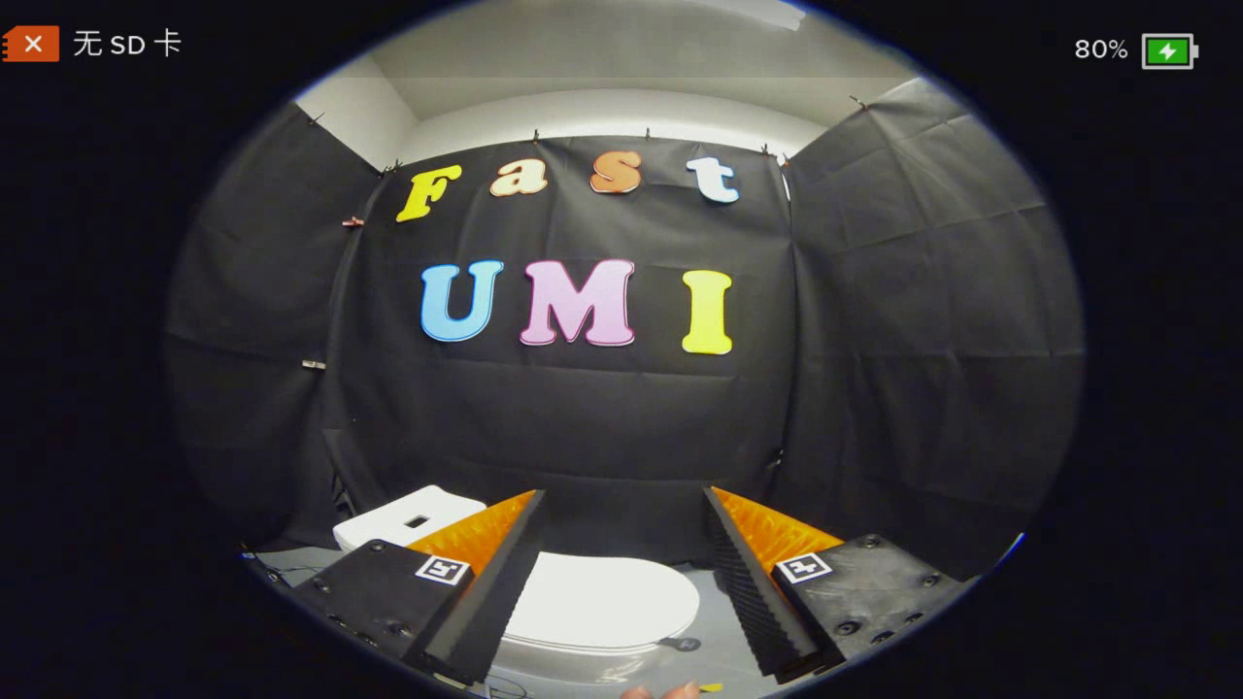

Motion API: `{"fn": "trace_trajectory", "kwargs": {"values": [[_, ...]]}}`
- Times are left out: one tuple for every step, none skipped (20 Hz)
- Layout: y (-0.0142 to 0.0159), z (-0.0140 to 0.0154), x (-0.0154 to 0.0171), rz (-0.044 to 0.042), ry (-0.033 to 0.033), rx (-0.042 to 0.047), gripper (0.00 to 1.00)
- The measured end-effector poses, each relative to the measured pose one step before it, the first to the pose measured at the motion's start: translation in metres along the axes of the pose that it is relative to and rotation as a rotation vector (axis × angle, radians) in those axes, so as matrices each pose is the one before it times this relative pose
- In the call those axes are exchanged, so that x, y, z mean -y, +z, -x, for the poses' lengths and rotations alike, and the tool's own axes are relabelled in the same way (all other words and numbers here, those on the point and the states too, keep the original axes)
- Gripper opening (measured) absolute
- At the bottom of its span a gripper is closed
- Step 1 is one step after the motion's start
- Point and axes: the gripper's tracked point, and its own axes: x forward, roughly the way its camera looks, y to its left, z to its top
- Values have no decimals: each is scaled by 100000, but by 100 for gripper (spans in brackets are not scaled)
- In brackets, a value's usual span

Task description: Open the toilet lid.

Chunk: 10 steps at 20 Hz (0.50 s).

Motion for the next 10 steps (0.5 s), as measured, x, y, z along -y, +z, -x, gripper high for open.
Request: {"fn": "trace_trajectory", "kwargs": {"values": [[-1347, -511, -51, -3258, 1333, -2414, 98], [-1159, -353, 41, -3034, 1664, -2449, 99], [-1356, -414, -128, -3437, 1980, -2696, 99], [-1167, -420, 146, -3009, 1292, -2261, 99], [-1222, -500, 375, -2016, 988, -2111, 100], [-1217, -669, 596, -1310, 180, -2248, 100], [-1208, -595, 617, -894, 434, -2164, 99], [-1075, -537, 496, -1238, 869, -2166, 99], [-933, -521, 579, -1842, 738, -2027, 99], [-773, -606, 827, -2207, 556, -1416, 99]]}}
